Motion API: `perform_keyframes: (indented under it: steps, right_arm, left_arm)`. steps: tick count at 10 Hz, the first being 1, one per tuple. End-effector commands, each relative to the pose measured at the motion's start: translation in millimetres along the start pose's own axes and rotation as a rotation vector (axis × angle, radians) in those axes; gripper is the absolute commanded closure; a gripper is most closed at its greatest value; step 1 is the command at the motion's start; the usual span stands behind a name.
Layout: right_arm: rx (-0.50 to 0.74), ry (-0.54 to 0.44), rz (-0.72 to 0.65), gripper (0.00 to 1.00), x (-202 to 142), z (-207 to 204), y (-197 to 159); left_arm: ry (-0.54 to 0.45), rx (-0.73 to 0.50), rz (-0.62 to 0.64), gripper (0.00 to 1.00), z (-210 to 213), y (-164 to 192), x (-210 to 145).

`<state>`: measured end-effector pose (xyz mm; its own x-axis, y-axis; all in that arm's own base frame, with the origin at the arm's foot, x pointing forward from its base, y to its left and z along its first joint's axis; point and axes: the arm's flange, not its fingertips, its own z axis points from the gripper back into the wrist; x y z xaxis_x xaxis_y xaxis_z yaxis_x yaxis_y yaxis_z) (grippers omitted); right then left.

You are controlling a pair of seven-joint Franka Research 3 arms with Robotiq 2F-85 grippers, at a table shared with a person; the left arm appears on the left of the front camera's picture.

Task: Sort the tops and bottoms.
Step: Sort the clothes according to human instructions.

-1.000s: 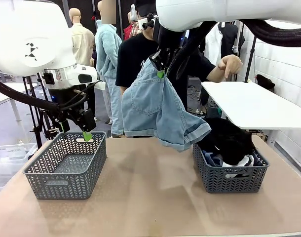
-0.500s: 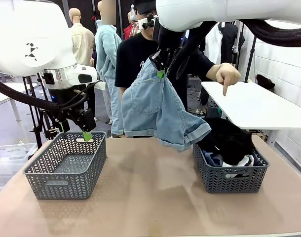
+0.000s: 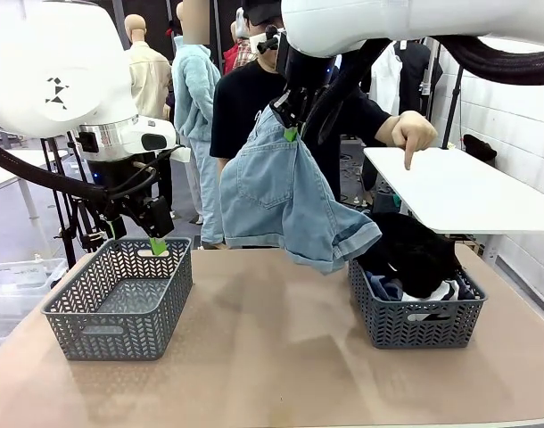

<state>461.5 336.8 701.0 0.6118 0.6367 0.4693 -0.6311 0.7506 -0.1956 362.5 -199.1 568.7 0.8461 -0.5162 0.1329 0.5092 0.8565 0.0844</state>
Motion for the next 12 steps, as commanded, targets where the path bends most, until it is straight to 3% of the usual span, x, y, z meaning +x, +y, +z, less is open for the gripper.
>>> perform_keyframes:
  steps: [1, 3, 5, 8, 9, 12]
  right_arm:
    - [-0.039, -0.065, -0.048, 1.00, 0, 35, -28]
    - [-0.158, -0.114, -0.186, 1.00, -21, 72, -78]
    - [-0.235, -0.119, -0.319, 1.00, -52, 79, -121]
    - [-0.281, 0.012, -0.421, 1.00, -95, 40, -155]
    - [-0.330, 0.113, -0.465, 1.00, -117, 12, -162]
    - [-0.266, 0.236, -0.559, 1.00, -152, -41, -156]
  left_arm:
    - [-0.008, 0.005, 0.001, 0.00, 1, 2, 0]
    - [-0.008, 0.005, 0.001, 0.00, 1, 2, 0]
    - [-0.008, 0.005, 0.001, 0.00, 1, 2, 0]
    - [-0.008, 0.005, 0.001, 0.00, 1, 2, 0]
    - [-0.008, 0.005, 0.001, 0.00, 1, 2, 0]
    - [-0.008, 0.005, 0.001, 0.00, 1, 2, 0]
